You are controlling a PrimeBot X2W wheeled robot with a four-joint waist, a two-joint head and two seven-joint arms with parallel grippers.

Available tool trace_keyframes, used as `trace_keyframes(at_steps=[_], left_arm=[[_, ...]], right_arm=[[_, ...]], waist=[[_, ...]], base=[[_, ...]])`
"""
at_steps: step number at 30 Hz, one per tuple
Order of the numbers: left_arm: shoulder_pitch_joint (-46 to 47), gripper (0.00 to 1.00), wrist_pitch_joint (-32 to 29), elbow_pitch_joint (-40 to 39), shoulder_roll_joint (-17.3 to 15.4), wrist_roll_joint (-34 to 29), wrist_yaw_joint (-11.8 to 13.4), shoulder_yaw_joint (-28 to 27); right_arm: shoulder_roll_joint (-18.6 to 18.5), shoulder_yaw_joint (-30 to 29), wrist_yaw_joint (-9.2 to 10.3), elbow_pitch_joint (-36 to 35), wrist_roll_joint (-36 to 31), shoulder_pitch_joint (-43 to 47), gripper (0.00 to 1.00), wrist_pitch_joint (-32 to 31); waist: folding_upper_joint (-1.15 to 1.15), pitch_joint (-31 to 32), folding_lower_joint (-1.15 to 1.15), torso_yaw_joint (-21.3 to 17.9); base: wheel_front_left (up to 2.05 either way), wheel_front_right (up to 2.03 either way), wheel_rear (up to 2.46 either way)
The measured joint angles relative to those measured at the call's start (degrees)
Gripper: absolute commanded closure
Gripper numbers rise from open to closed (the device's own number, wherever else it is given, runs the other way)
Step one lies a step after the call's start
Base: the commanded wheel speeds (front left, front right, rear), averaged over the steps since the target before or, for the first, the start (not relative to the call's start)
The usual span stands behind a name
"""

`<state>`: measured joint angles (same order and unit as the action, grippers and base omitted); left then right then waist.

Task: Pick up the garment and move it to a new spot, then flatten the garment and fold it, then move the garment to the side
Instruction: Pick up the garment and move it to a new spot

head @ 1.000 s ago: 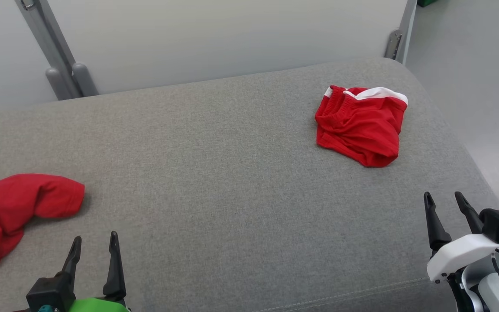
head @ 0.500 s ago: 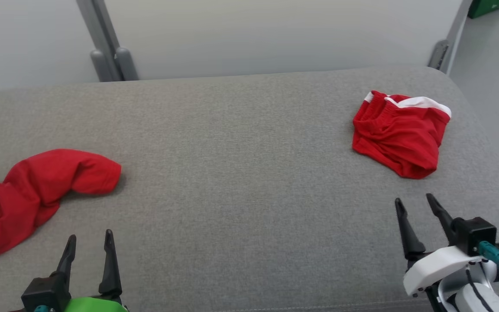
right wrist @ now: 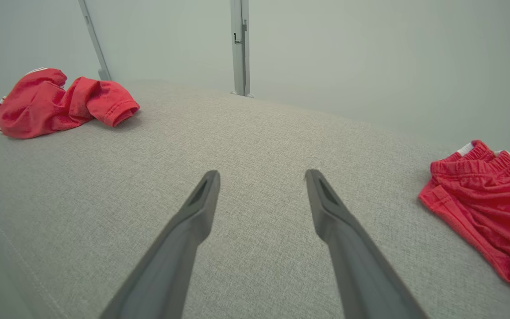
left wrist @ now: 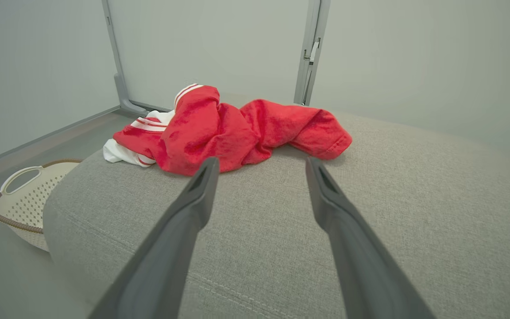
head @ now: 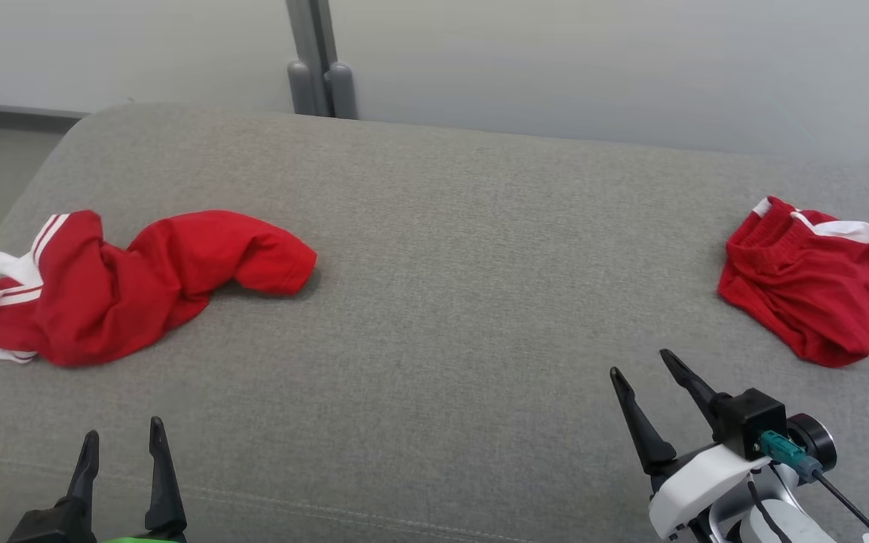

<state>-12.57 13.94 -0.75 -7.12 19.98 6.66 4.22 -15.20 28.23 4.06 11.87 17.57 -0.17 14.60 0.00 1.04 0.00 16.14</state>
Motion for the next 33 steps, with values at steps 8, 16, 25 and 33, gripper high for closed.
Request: trace_keyframes(at_steps=[8, 16, 25, 33], left_arm=[[0.0, 0.00, 0.0, -0.1, 0.3, -0.1, 0.0, 1.4], [0.0, 0.00, 0.0, -0.8, 0.7, 2.2, 0.0, -0.8], [4.2, 0.00, 0.3, -3.3, 2.2, 11.0, -1.0, -4.8], [15.7, 0.00, -6.9, -0.6, 1.4, 23.1, -3.3, -10.9]], right_arm=[[0.0, -1.7, 0.66, 0.3, 0.0, 0.3, 0.00, 0.0], [0.7, -0.8, 0.66, -0.4, -0.2, 0.3, 0.00, -0.1], [-1.2, -1.3, 1.16, -3.5, -1.7, -1.2, 0.00, -1.7], [-4.0, -1.8, 1.15, -7.3, -3.6, -4.0, 0.00, -4.2]], waist=[[0.00, 0.3, 0.00, 6.4], [0.00, -0.5, 0.00, 10.0], [0.00, -4.9, 0.00, 9.6], [0.00, -10.4, 0.00, 9.0]], base=[[0.00, 0.00, 0.00], [0.00, 0.00, 0.00], [0.00, 0.00, 0.00], [0.00, 0.00, 0.00]])
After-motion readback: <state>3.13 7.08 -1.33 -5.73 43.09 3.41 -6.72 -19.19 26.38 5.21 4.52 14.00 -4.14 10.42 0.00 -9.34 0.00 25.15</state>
